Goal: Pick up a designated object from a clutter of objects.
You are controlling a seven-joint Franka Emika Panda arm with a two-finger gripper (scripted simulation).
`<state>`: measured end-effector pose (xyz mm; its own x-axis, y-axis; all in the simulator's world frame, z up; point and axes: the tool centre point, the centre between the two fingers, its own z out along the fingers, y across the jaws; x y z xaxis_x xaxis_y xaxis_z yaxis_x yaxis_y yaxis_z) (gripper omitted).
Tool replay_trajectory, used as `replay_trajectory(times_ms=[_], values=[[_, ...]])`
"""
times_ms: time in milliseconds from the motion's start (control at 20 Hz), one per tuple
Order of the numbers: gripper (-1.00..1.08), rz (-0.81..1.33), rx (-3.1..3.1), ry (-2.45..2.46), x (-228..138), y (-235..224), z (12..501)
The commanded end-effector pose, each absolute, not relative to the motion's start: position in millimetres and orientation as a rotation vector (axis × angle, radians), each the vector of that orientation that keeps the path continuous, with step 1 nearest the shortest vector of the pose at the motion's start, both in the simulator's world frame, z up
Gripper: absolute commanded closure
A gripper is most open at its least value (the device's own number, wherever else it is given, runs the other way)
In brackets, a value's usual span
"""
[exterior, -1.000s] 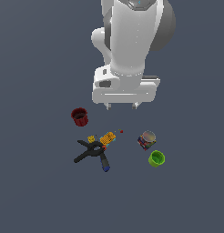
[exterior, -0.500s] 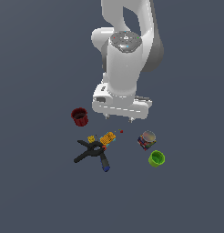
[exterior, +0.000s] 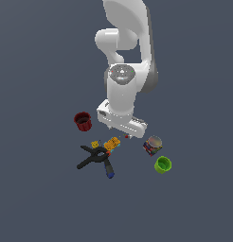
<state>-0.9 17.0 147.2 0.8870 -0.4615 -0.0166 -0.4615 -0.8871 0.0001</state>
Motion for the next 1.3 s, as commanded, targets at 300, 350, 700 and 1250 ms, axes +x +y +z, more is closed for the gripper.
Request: replay_trajectory(times_ms=[300, 350, 700, 1250], values=[[-0.92, 0.011, -2.945, 1.085, -16.0, 5.8, 94.2], [-0.92, 0.009, -2.935, 1.113, -17.6, 4.8, 89.8], [-0.92, 0.002, -2.882, 1.249, -26.0, -0.5, 69.5], [-0.92, 0.001, -2.873, 1.271, -28.0, -1.4, 58.7]])
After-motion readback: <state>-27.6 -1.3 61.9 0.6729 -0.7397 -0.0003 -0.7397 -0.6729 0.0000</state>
